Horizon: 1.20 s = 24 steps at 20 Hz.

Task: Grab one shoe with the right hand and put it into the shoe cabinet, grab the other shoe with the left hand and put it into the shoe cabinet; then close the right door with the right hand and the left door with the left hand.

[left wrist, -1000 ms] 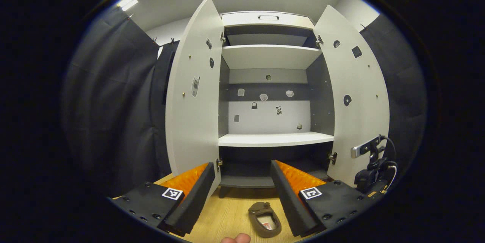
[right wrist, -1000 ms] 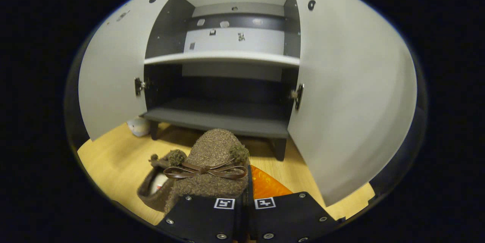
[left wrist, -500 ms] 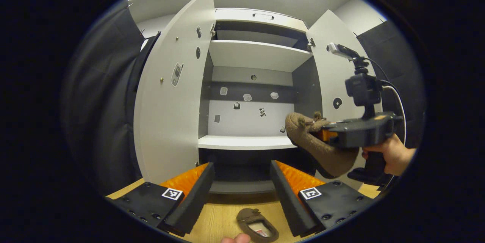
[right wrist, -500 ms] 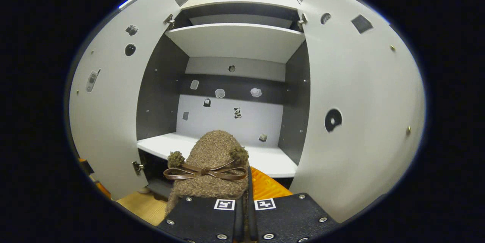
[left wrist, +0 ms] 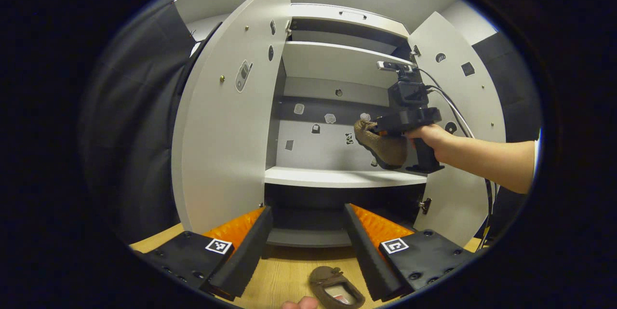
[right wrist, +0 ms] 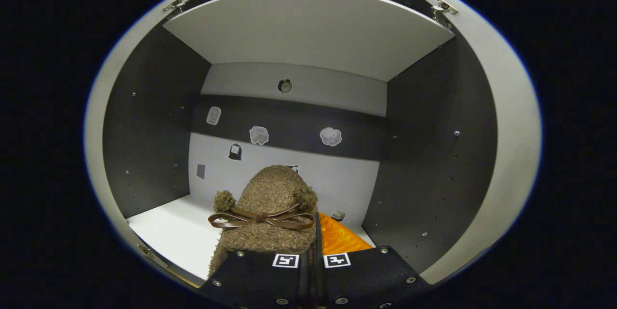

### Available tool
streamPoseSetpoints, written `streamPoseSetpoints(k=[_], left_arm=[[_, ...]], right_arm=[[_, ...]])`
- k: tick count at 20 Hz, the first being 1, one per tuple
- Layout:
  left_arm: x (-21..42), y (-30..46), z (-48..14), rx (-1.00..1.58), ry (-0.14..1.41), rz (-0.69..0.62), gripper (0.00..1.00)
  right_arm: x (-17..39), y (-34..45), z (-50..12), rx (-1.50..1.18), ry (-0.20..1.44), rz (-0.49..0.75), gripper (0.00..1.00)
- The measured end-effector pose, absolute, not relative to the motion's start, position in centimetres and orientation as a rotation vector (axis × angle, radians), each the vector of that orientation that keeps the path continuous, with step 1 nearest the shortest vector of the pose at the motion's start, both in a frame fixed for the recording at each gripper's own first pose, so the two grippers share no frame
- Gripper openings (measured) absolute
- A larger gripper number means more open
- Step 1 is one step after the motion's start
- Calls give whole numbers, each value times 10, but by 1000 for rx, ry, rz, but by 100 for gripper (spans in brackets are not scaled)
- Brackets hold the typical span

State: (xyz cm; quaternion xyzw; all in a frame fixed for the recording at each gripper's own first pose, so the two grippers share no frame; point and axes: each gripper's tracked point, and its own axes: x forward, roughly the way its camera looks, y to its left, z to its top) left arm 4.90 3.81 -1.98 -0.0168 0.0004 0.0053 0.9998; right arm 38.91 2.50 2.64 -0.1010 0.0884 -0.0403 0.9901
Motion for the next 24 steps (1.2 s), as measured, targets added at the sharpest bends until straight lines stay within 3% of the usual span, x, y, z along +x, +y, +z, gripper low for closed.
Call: streamPoseSetpoints(k=[8, 10, 14, 16, 17, 21, 24], left_arm=[[43, 41, -26, -63, 13, 33, 96], [42, 40, -27, -73, 15, 32, 96], [40, 40, -29, -78, 22, 34, 96], [38, 41, -31, -83, 25, 34, 96], [38, 42, -31, -84, 27, 34, 96], [36, 46, -34, -88, 34, 32, 96], [36, 47, -37, -91, 41, 26, 99]], right_arm=[[414, -3, -50, -185, 401, -149, 6], [412, -8, -60, -153, 448, -155, 12], [395, -13, -62, -89, 518, -131, 31], [382, -15, -56, -94, 536, -106, 53], [374, -15, -54, -95, 549, -90, 75], [346, -6, -44, -96, 554, -36, 90], [368, -2, -45, -78, 533, -40, 90]])
